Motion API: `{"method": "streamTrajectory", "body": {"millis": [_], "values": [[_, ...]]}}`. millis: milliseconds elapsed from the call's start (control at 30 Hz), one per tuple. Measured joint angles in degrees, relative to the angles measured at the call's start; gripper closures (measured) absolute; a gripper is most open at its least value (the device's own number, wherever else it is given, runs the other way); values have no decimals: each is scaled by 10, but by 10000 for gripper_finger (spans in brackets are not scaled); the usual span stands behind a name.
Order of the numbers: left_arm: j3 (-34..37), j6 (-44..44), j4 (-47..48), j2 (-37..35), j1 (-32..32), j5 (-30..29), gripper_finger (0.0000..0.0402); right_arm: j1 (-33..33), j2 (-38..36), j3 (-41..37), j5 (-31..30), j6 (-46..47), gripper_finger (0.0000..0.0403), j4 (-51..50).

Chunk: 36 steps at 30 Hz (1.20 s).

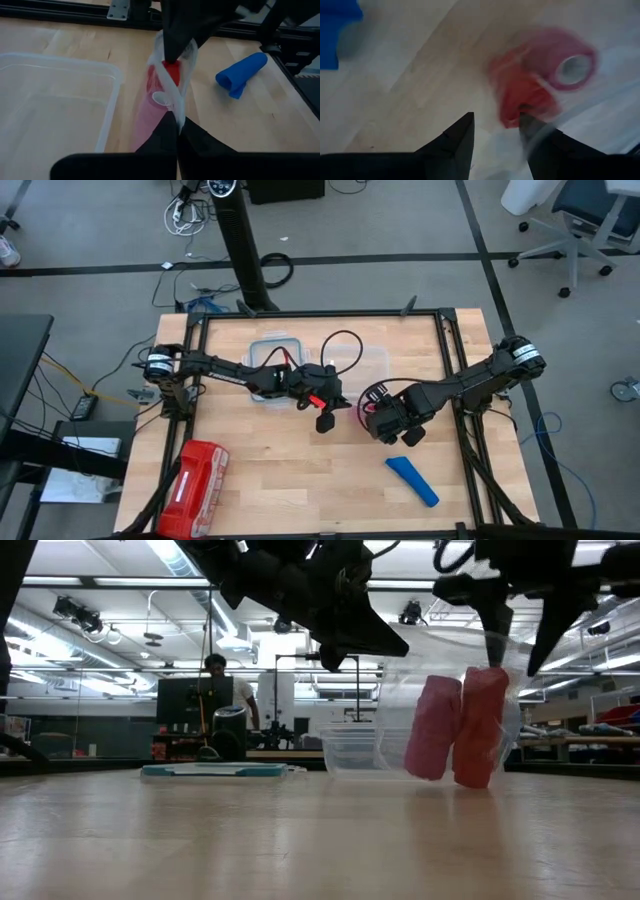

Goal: Roll bandage
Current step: Put the blue bandage into the transparent zip bag

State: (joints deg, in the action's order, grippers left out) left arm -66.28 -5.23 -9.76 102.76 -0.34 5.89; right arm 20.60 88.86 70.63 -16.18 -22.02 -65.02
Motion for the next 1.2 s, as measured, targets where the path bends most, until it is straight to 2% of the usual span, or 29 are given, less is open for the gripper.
{"method": "streamTrajectory", "body": {"millis": [267, 433, 733, 1200], "values": [[0, 5, -11, 0, 0, 0, 401, -11, 0, 6, -6, -48, 251, 80], [0, 5, -11, 0, -1, -9, 401, -34, 0, 6, -36, -55, 251, 115], [1, 2, -31, 16, -3, -14, 401, -69, 0, 6, -6, -51, 250, 171], [1, 1, -37, 27, -4, -27, 402, -52, -13, 16, -24, 23, 251, 149]]}}
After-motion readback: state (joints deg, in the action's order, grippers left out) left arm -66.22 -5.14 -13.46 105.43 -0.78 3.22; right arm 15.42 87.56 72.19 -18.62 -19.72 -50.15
